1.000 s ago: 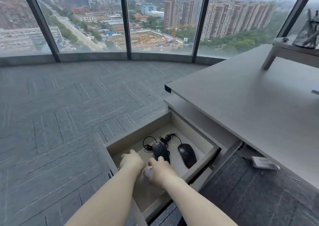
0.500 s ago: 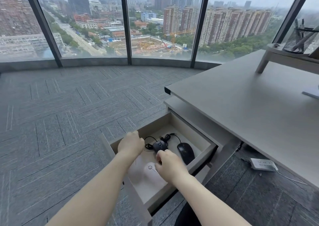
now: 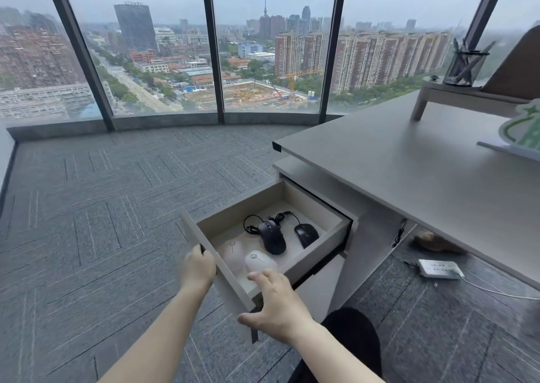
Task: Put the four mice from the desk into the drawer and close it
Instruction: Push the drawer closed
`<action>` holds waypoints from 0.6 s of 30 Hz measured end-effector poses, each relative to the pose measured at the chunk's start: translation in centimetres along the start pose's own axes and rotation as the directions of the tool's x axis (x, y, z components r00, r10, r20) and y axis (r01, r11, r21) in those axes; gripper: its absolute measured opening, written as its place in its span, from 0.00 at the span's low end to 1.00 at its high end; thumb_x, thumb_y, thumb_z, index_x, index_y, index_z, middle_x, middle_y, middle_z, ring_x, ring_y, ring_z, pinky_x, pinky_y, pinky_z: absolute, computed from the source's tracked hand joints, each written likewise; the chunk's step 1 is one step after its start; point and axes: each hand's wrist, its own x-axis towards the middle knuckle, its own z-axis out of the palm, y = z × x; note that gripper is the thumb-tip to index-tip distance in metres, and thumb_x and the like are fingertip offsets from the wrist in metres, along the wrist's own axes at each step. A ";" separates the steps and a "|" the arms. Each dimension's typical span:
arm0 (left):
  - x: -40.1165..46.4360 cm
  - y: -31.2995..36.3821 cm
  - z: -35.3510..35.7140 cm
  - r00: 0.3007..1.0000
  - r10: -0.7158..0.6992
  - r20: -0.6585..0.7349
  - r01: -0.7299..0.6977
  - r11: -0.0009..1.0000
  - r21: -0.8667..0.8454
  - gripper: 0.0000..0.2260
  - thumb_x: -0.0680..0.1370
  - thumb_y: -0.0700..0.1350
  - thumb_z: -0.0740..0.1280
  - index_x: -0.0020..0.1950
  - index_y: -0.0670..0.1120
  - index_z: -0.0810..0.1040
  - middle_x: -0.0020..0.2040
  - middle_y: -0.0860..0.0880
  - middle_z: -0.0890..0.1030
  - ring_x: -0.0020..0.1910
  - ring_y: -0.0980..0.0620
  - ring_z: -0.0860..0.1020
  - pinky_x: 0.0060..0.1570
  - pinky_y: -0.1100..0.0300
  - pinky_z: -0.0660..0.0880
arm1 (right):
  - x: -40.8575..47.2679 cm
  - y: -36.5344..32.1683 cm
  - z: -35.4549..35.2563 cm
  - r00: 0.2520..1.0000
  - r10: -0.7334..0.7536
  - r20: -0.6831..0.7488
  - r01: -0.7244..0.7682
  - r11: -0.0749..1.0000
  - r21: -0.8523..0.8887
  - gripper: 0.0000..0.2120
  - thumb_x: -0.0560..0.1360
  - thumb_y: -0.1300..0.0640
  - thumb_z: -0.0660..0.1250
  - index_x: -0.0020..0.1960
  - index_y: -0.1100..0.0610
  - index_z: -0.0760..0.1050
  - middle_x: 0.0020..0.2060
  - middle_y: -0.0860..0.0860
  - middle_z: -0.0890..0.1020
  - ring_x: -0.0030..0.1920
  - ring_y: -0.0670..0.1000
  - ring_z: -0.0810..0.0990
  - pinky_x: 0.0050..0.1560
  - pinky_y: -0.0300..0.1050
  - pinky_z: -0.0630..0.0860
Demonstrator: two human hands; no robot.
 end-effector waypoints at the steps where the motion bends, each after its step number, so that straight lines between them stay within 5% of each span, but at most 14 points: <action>1: 0.5 -0.6 0.5 1.000 0.000 0.013 0.000 0.999 -0.036 0.19 0.71 0.47 0.51 0.51 0.42 0.77 0.53 0.39 0.81 0.52 0.35 0.77 0.56 0.41 0.74 | -0.2 0.3 0.3 1.000 0.008 -0.025 -0.008 1.000 -0.001 0.38 0.68 0.41 0.70 0.74 0.47 0.61 0.71 0.46 0.64 0.72 0.49 0.59 0.68 0.49 0.68; 9: 0.3 2.0 2.8 0.991 -0.004 0.132 0.027 0.984 -0.175 0.08 0.76 0.42 0.52 0.45 0.44 0.70 0.45 0.42 0.74 0.41 0.44 0.70 0.43 0.51 0.67 | 0.1 2.6 -0.4 0.975 0.126 -0.182 -0.112 0.990 0.088 0.34 0.70 0.47 0.68 0.72 0.49 0.61 0.70 0.46 0.63 0.66 0.51 0.67 0.59 0.47 0.74; 18: 2.1 7.3 8.4 0.967 0.083 0.242 -0.033 0.978 -0.204 0.12 0.76 0.40 0.53 0.54 0.44 0.74 0.41 0.46 0.73 0.39 0.46 0.69 0.43 0.53 0.66 | 2.1 7.4 -4.8 0.918 0.298 -0.262 -0.251 0.948 0.198 0.37 0.73 0.48 0.67 0.77 0.51 0.54 0.73 0.50 0.63 0.68 0.51 0.69 0.60 0.45 0.72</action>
